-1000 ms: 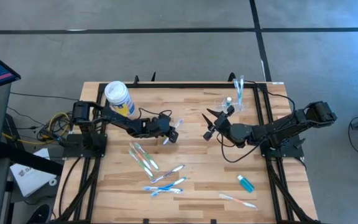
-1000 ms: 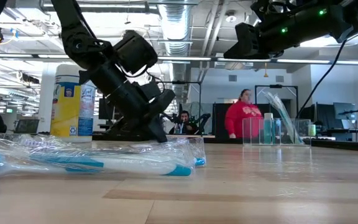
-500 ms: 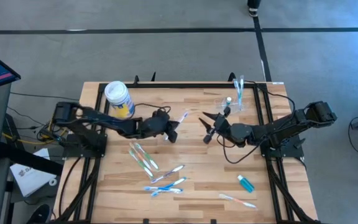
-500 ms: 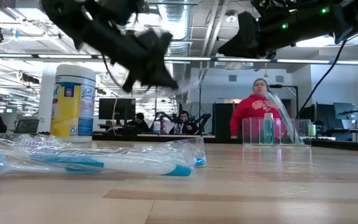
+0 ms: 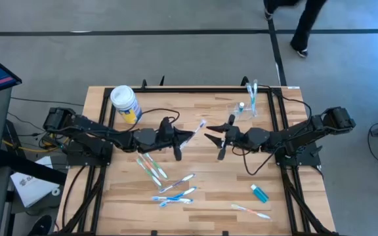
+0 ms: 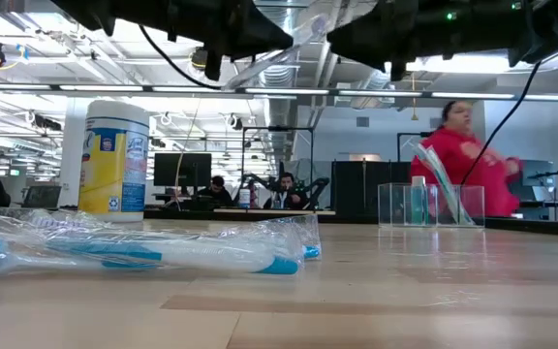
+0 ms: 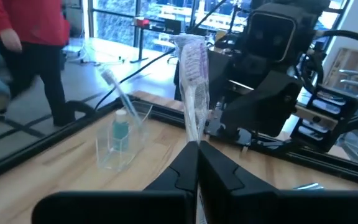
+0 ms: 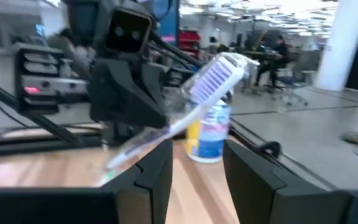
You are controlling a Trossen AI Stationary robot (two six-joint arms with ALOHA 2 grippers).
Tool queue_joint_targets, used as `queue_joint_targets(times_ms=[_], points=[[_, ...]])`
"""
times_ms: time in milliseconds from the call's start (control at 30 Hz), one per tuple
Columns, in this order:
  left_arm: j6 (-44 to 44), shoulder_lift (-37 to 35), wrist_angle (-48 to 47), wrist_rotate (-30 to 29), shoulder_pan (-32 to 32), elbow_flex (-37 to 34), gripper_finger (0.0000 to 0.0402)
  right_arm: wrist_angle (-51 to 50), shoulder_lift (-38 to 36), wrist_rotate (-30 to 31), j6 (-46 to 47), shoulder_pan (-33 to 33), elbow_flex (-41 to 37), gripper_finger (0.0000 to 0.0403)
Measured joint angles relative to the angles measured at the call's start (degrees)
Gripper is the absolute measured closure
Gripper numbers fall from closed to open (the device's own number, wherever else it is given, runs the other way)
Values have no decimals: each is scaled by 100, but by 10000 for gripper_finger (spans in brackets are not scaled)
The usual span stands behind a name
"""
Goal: Pick & Place toothbrushing station
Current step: Put the top purple toothbrush into the right transparent organizer
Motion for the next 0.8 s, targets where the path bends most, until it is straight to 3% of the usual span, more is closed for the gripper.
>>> queue_joint_targets(times_ms=[400, 800], points=[[356, 0, 485, 342, -132, 0, 401, 448, 0, -893, 406, 2, 0, 272], [507, 4, 744, 843, -132, 0, 401, 637, 0, -1200, 701, -34, 0, 272]])
